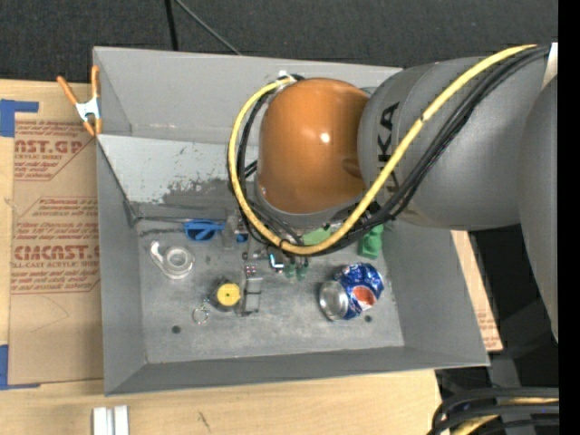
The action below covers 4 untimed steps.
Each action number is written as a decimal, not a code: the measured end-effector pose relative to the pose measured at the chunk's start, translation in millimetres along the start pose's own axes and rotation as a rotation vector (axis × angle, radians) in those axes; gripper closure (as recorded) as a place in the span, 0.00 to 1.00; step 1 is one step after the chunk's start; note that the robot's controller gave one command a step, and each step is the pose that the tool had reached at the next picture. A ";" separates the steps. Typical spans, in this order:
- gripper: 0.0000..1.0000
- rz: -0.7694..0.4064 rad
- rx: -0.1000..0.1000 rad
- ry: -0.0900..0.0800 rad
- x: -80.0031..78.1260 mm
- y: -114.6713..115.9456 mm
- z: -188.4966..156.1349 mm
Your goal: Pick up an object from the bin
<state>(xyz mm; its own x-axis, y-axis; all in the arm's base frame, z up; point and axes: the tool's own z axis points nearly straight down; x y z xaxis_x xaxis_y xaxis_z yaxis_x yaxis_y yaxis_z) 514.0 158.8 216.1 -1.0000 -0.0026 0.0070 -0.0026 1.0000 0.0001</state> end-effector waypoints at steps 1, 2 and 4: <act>0.00 0.065 0.001 0.000 -12.0 -1.3 126.0; 0.00 0.050 0.003 -0.005 -28.8 -43.4 148.0; 0.00 0.020 0.000 -0.005 23.8 -22.5 146.8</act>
Offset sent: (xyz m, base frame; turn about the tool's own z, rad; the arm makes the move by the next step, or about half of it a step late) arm 0.0131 -0.0012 -0.1207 0.0647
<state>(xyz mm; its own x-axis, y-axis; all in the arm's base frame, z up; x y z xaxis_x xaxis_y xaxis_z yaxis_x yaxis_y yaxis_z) 489.2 136.2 69.5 -0.9999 0.0171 0.0016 0.0171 0.9999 0.0004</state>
